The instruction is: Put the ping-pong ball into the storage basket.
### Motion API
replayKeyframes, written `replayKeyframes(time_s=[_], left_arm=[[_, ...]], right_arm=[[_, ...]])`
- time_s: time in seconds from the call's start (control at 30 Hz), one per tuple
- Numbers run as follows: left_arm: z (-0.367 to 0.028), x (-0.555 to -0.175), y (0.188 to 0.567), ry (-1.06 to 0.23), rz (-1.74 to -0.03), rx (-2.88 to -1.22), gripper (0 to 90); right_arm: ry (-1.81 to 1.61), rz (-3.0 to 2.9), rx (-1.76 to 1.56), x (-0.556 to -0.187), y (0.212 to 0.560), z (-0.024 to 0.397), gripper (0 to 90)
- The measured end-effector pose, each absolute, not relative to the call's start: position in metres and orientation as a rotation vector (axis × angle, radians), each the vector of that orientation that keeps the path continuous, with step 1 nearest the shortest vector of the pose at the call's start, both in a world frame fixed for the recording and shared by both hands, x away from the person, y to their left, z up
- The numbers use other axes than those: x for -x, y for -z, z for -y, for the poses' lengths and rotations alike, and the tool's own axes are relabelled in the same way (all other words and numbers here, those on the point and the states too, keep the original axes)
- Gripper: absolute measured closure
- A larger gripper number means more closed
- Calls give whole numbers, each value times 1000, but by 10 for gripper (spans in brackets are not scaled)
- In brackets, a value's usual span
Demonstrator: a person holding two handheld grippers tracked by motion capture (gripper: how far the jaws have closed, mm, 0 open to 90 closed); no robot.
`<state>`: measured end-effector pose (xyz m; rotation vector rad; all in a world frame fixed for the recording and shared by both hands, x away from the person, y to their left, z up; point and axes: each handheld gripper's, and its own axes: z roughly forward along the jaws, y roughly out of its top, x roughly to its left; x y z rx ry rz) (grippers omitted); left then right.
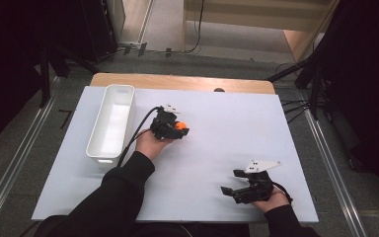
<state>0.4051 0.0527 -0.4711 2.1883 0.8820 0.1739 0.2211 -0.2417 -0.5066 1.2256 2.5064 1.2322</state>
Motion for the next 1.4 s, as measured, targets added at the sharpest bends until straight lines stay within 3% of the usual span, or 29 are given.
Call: replayKeyframes(time_s=[1.4], left_arm=[[-72,-398,430,-101,-874,-2179,508]], right_arm=[[-1245,-2509,-1228,-221,505,241,146]])
